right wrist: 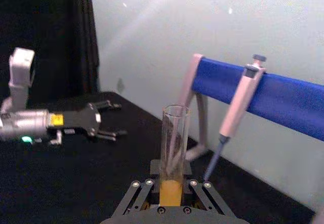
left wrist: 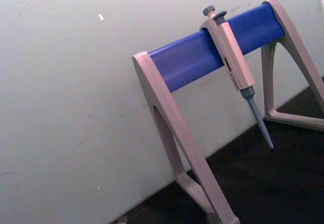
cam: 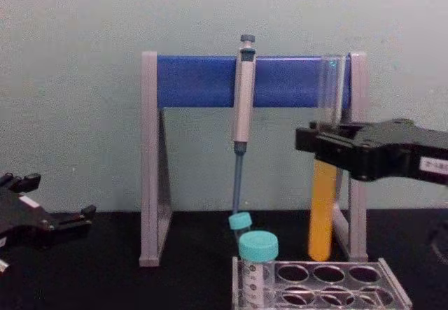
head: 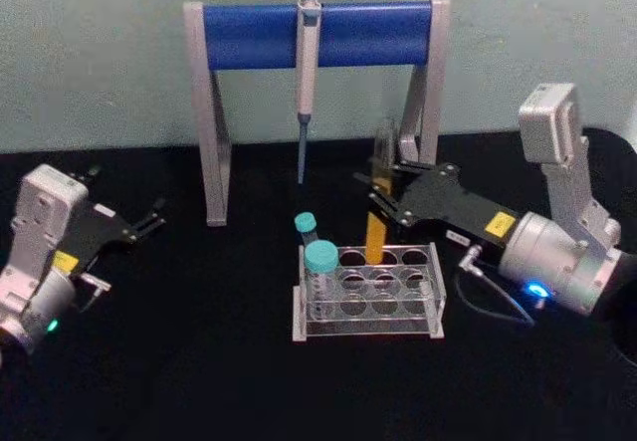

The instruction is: Pick up the test tube from the test tube rack, shake it, then place it back into the test tube rack.

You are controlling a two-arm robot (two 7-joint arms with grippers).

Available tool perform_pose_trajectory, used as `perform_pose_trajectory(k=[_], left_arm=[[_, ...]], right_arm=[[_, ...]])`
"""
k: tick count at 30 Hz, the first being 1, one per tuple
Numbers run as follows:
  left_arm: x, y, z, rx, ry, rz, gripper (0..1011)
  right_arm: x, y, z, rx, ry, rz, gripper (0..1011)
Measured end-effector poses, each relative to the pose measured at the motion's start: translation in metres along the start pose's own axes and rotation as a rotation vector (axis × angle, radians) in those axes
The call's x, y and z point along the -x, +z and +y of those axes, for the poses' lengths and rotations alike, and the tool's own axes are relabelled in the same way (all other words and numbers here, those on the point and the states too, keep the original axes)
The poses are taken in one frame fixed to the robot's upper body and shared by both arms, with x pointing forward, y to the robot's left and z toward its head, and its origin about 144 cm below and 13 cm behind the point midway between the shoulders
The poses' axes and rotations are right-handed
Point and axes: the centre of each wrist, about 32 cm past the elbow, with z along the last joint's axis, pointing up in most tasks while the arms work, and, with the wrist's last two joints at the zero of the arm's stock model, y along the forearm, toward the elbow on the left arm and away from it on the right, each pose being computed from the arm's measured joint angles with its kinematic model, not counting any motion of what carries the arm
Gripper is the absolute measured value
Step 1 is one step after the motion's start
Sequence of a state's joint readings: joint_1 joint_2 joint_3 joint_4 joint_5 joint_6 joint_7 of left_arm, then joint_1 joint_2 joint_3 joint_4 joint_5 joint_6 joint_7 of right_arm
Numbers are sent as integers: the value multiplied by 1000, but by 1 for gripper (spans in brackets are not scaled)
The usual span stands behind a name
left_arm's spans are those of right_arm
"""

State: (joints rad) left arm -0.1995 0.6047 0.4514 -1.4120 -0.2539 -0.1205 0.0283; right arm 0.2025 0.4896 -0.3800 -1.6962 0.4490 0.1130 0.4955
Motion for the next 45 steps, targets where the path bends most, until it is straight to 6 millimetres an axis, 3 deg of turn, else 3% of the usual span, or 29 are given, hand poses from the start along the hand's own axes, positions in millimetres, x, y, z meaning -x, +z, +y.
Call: perform_pose_trajectory(k=[9,22,32,45], left_arm=[[0,0,0,0,0,0,1001],[0,0,0,0,0,0,1001],[0,0,0,0,0,0,1001],[0,0,0,0,0,0,1002]], right_arm=[[-6,-8,22,-78,-66,0,232],[-17,-11,28,-89,-184,-16,232],[-20,-11,19,-67,-214,-30,232],[-11,-4,-10,27,-166,-58,232]])
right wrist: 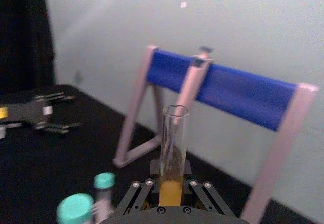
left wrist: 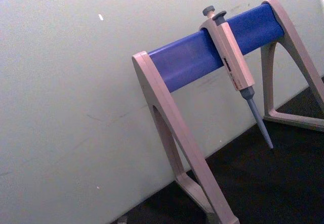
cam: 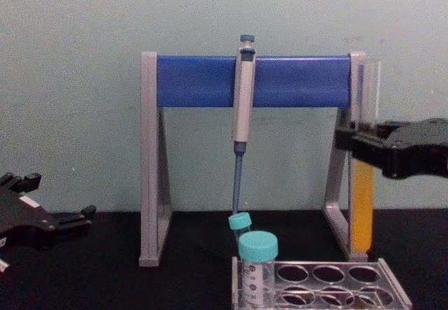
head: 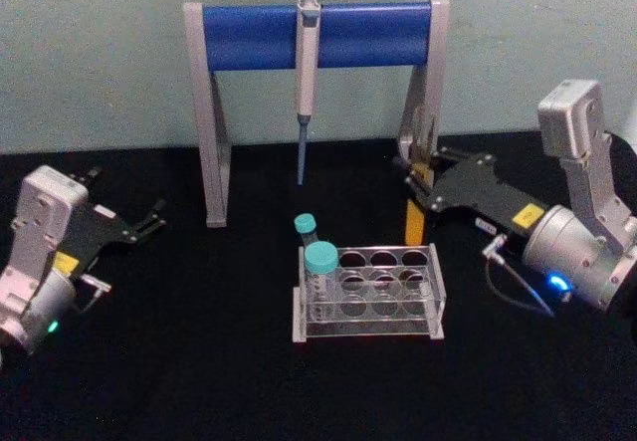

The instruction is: Pick up the test tube from the test tube rack, shake it, then place it back into the test tube rack.

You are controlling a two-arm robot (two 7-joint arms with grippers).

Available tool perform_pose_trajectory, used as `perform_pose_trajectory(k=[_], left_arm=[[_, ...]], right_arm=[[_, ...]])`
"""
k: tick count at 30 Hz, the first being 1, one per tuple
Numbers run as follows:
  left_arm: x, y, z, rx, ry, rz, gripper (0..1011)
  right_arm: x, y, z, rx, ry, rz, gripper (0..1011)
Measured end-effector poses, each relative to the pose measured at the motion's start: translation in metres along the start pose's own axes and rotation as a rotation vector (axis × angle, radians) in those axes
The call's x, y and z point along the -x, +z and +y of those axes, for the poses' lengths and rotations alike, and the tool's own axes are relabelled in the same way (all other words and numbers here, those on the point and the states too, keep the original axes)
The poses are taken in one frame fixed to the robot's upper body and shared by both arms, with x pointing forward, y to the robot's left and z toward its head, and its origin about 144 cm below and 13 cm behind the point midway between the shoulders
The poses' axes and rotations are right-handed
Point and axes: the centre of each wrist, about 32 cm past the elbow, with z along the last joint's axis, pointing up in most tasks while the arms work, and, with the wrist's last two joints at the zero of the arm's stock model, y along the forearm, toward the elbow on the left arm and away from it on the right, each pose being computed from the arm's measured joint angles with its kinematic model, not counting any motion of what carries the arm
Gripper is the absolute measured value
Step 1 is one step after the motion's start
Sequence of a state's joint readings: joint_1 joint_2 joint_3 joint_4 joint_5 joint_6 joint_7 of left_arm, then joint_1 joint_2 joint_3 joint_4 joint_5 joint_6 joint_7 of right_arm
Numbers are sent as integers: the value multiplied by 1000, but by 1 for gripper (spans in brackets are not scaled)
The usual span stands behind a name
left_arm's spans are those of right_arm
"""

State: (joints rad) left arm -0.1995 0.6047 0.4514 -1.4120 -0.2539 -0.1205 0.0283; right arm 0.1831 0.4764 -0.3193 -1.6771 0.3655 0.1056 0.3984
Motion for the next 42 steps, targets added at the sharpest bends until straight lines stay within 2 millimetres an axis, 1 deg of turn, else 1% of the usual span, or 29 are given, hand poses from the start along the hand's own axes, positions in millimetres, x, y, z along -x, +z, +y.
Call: perform_pose_trajectory(k=[6,10,11,16,17,19,23,30,42], left_arm=[[0,0,0,0,0,0,1001],[0,0,0,0,0,0,1001],[0,0,0,0,0,0,1001],[0,0,0,0,0,0,1001],[0,0,0,0,0,0,1001],[0,0,0,0,0,0,1001],[0,0,0,0,0,0,1001],[0,0,0,0,0,0,1001],[0,0,0,0,0,0,1001]], right_arm=[[9,0,-1,18,101,45,232],[14,-2,7,1,137,82,232],[14,-4,11,-12,141,94,232],[15,-8,27,-74,102,113,232],[15,-8,27,-74,102,113,232],[14,-11,34,-103,57,104,232],[11,-13,39,-119,0,79,232],[4,-14,40,-116,-62,53,232],[1,-14,36,-107,-74,41,232]])
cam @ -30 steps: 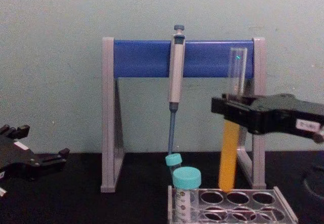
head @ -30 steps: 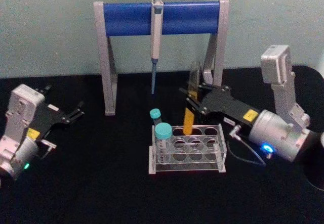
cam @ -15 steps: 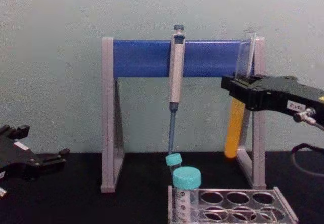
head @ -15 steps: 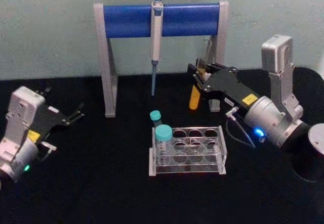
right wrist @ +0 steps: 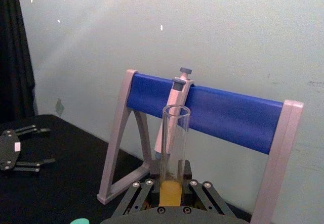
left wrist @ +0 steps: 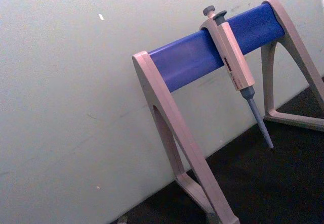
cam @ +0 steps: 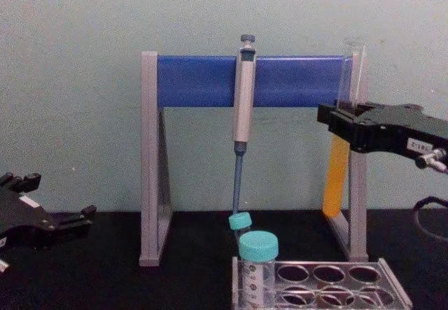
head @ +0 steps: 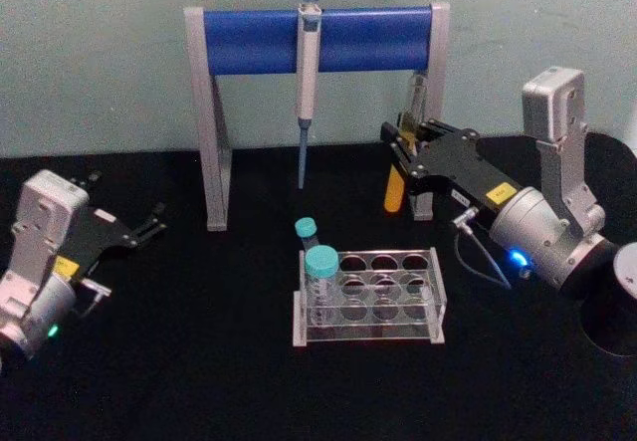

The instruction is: Pick up the test tube from the test tube rack, shake it, then place it back into the test tube rack.

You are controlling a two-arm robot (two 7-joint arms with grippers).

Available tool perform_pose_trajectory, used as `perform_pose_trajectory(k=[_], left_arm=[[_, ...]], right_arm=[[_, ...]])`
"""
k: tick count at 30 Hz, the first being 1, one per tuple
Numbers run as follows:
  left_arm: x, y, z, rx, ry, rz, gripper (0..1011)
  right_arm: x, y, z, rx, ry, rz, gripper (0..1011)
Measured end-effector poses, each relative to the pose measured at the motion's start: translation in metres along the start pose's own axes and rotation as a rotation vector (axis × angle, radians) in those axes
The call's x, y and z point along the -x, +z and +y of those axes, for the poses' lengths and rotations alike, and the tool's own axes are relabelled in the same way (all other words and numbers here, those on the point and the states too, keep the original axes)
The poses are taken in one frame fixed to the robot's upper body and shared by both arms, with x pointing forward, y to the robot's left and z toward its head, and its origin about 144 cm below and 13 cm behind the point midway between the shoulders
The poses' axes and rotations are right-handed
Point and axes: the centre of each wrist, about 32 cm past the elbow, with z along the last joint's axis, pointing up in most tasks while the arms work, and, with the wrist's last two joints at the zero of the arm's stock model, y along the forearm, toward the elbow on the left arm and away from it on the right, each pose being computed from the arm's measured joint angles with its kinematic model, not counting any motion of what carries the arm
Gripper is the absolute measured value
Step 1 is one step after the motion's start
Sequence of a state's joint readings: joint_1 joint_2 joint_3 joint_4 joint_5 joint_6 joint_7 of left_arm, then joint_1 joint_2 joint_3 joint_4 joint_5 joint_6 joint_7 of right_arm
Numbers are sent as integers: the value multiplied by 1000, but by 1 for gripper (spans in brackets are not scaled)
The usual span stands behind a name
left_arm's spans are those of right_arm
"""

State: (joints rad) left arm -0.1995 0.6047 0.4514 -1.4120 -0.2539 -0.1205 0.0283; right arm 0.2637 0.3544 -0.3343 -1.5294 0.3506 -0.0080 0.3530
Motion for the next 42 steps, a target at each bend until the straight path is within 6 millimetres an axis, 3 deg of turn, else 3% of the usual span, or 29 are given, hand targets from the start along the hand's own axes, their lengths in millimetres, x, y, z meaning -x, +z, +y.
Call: perform_pose_trajectory(k=[16,25,33,42], left_arm=[[0,0,0,0,0,0,1001],[0,0,0,0,0,0,1001],[0,0,0,0,0,0,1001],[0,0,0,0,0,0,1001]], right_arm=[[-6,7,-20,47,-15,-40,232],[2,18,-38,104,103,-47,232],[14,17,-26,80,207,8,232],[14,5,-5,16,126,16,232]])
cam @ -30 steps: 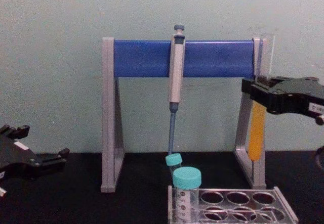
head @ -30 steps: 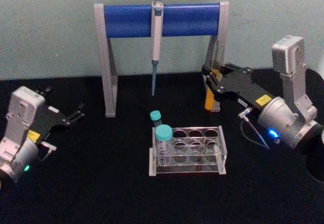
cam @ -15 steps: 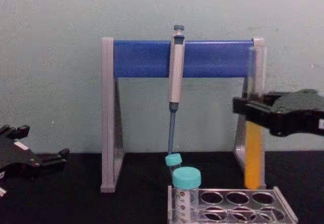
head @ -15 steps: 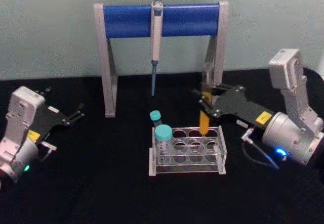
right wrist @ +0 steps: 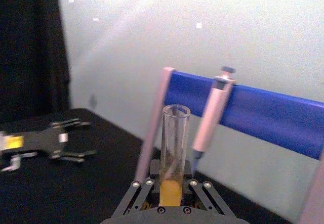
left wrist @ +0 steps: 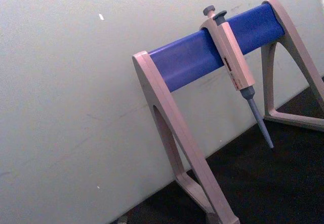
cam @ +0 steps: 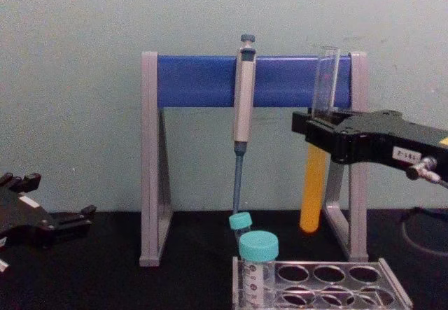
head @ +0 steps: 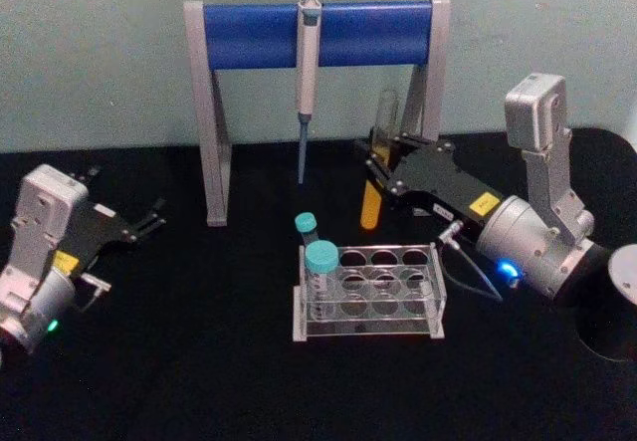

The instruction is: Pick up the test tube from the test tube rack, shake it, then place it back into the test tube rack.

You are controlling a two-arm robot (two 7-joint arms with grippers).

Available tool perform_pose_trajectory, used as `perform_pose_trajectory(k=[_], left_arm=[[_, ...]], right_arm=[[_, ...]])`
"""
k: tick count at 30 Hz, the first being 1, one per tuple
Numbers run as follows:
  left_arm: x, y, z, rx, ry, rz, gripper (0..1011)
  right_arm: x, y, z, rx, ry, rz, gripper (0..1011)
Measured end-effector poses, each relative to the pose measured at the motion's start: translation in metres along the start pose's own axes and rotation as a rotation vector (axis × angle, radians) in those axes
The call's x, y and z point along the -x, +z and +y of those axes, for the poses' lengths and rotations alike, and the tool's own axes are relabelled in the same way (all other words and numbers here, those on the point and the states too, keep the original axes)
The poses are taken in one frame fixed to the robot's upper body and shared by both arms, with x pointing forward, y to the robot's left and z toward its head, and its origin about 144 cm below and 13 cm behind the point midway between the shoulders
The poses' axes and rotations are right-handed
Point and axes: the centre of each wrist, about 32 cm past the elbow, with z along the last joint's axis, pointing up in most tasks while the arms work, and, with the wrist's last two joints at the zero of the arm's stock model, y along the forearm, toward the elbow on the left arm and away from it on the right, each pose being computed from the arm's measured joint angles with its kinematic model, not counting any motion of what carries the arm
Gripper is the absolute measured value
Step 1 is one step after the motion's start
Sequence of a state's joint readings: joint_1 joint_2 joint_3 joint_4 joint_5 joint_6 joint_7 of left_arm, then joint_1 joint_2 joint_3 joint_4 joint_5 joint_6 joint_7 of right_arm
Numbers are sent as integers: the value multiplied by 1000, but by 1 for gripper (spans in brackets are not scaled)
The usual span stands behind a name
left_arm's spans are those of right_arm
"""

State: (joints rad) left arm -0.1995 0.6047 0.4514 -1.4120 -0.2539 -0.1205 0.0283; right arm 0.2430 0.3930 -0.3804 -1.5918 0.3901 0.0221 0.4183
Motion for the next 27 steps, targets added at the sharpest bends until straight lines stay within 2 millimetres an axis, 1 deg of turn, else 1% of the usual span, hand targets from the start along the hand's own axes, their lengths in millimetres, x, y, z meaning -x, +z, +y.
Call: perform_pose_trajectory(k=[3,10,27], left_arm=[[0,0,0,0,0,0,1001],[0,0,0,0,0,0,1001],[0,0,0,0,0,0,1001]], right_arm=[[-4,-4,4,-8,-59,-3,232],[-9,-5,3,1,-114,-14,232],[-10,-5,2,5,-119,-10,232]])
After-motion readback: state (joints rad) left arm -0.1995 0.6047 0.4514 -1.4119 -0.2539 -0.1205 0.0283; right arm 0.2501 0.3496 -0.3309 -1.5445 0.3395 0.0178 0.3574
